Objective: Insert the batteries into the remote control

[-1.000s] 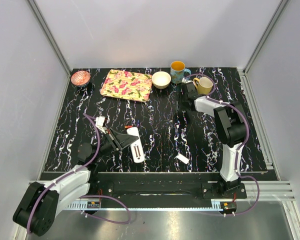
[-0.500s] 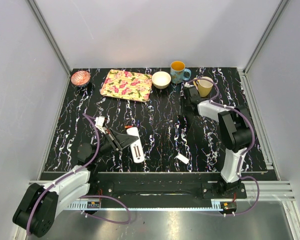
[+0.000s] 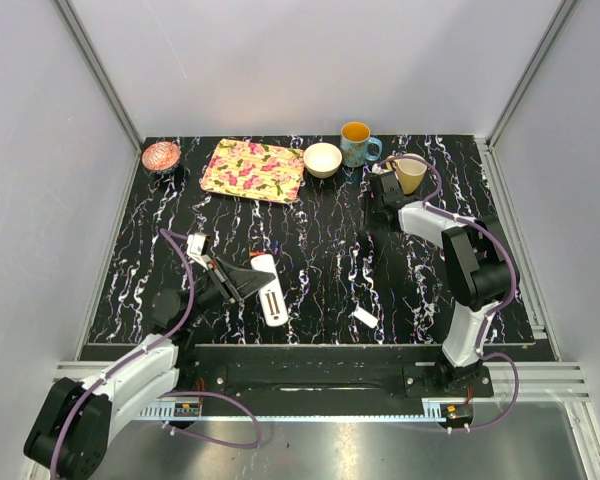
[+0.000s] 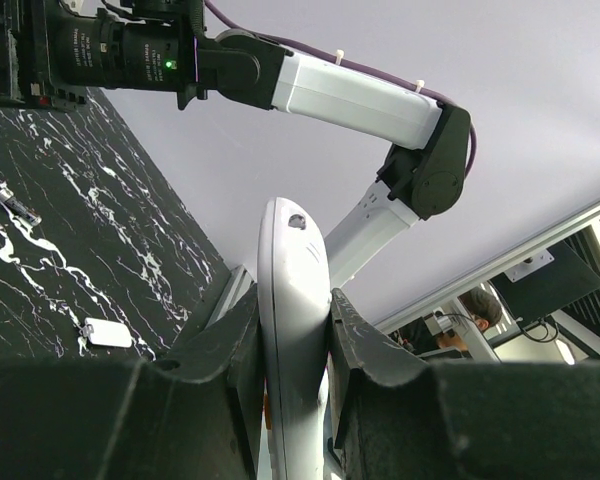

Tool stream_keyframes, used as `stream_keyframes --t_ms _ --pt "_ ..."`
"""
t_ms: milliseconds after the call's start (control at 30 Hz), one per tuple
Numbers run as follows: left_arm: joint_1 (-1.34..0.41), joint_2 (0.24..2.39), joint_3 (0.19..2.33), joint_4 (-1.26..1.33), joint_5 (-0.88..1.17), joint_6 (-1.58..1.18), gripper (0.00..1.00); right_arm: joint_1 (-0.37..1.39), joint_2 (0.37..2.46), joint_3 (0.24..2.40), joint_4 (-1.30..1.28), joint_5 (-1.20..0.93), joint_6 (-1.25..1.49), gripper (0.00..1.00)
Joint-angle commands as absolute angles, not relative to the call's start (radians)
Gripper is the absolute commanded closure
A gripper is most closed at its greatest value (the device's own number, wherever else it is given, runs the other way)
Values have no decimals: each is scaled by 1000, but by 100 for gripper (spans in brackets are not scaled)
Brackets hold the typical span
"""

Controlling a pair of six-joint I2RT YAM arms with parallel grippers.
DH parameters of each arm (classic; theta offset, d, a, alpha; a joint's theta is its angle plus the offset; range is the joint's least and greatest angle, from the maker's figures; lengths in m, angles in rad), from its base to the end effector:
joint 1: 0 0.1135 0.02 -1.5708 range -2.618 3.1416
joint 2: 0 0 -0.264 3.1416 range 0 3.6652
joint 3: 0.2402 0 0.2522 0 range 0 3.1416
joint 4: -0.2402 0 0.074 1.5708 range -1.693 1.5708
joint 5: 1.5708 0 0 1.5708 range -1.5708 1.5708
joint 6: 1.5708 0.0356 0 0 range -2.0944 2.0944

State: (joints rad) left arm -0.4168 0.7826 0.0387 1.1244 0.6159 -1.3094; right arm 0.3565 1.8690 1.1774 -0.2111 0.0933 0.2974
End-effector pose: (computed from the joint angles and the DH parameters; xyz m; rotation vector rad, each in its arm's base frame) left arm 0.1283 -0.0793 0.2162 -0.0107 1.5045 -1.8099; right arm 0.3688 0.1338 0.1699 -0.0330 2.4752 0.1664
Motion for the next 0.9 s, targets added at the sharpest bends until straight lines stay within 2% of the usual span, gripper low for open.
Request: stream_keyframes --t_ms 0,167,200,233,300,333,367,433,467,533,567,600,633,667,767,867 --pt "-413 764 3 1131 598 -1284 100 361 1818 1178 -178 112 314 100" --pt "-413 787 3 1144 595 -1285 100 361 1796 1161 -164 124 313 100" --pt "-411 788 3 1146 595 -1284 100 362 1810 1186 -190 103 308 85" --pt "-411 793 3 1147 595 -1284 100 361 1819 1199 -207 95 299 61" --pt "-411 798 3 1150 592 -1285 100 361 1828 1216 -227 100 302 41" --pt "-411 799 3 1152 592 -1287 100 360 1829 1215 -227 103 305 14" --pt "-411 801 3 1154 594 -1287 100 362 1827 1210 -221 107 308 2" --pt "-411 799 3 1154 595 -1289 100 360 1830 1210 -219 115 310 0" --pt "-411 793 3 1151 595 -1289 100 360 1830 1210 -221 112 310 1" --pt "-411 790 3 1143 592 -1287 100 361 1833 1207 -218 103 308 16" --pt "-411 787 3 1137 592 -1285 100 360 1838 1207 -216 100 310 39" --pt "-411 785 3 1135 591 -1285 100 360 1841 1207 -216 100 310 56" --pt "-411 785 3 1134 591 -1284 100 360 1842 1207 -218 100 319 70" --pt "-411 785 3 1132 591 -1285 100 360 1845 1209 -218 101 319 89" --pt "-413 785 3 1127 592 -1284 100 360 1858 1216 -222 106 324 100" --pt "-411 787 3 1124 594 -1282 100 360 1873 1233 -232 106 319 100"
